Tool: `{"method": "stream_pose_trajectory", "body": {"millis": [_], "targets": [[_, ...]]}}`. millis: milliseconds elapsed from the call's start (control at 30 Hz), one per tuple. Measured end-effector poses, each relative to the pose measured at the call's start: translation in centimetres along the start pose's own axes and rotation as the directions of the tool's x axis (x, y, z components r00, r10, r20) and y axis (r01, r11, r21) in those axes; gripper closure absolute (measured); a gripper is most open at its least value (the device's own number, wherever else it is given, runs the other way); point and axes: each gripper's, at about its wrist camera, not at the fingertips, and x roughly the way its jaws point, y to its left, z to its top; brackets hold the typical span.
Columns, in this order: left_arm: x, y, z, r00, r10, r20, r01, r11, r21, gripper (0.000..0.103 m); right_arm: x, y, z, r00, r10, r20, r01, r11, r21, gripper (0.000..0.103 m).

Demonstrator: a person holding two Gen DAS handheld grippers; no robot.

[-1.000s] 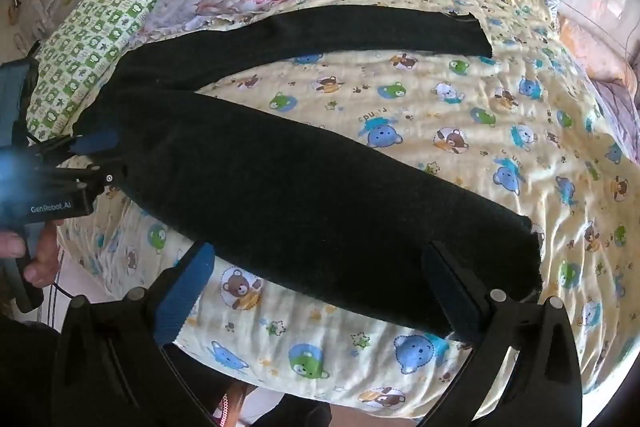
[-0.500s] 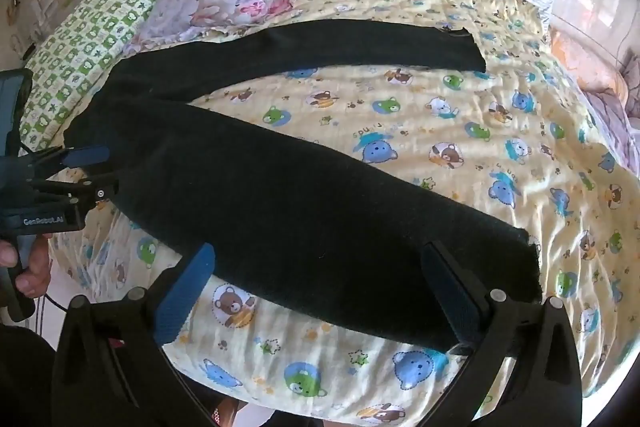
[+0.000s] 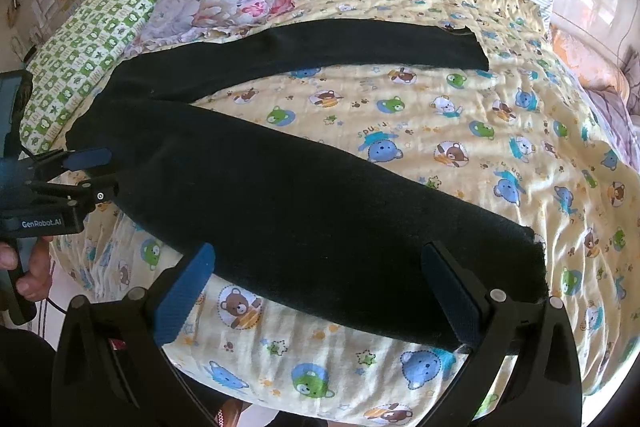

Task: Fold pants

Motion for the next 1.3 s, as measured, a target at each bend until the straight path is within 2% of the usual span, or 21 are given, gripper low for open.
{"method": "stream_pose_trajectory", "body": {"millis": [1300], "targets": [[0.34, -0.26, 0.01, 0.999, -0.034, -0.005, 0.034, 0.999, -0.004, 0.020, -0.72, -0.62, 0.60, 0.999, -0.019, 0.028, 0.019, 1.000, 0.019, 0.000]]}}
